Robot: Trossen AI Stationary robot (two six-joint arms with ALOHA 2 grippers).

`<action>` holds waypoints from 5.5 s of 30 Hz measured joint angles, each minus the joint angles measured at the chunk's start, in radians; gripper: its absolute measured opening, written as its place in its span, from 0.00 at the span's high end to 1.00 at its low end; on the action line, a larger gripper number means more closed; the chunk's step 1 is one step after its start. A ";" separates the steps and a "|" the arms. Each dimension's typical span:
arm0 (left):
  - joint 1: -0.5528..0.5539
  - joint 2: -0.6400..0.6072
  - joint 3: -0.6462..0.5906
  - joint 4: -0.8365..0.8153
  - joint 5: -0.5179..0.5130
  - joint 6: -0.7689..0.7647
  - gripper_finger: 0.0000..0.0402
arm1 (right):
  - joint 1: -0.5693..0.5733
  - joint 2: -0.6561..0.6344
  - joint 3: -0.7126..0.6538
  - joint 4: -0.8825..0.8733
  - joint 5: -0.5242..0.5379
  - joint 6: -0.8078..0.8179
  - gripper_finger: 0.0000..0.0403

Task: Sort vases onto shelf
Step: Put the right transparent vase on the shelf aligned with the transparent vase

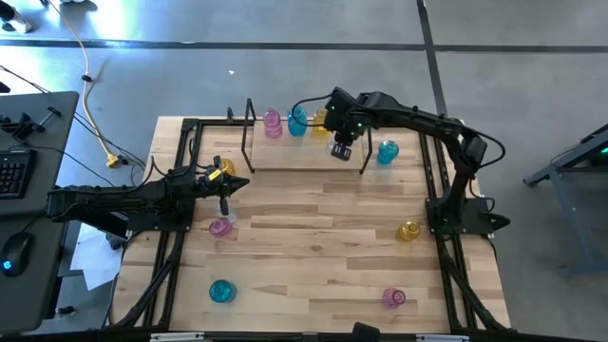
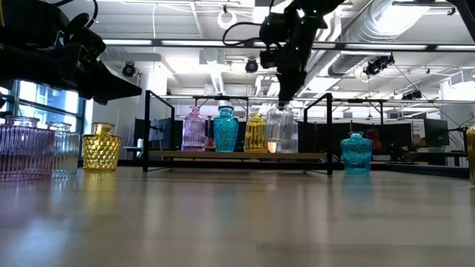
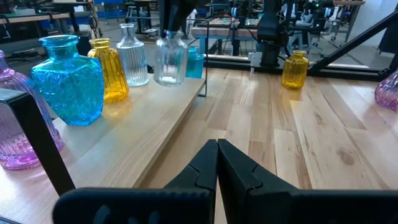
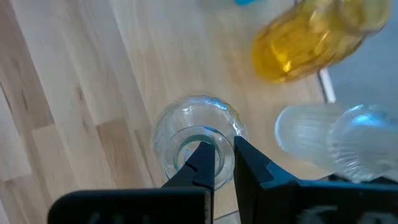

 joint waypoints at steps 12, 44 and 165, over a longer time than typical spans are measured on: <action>0.000 0.000 0.000 0.000 0.000 0.000 1.00 | -0.070 -0.003 -0.094 0.075 -0.004 -0.022 0.98; 0.000 0.000 0.000 0.000 0.000 0.000 1.00 | -0.120 0.002 -0.038 0.003 0.033 0.000 0.98; 0.000 0.000 0.000 0.000 0.000 0.000 1.00 | -0.097 0.045 -0.035 0.063 0.100 0.207 0.58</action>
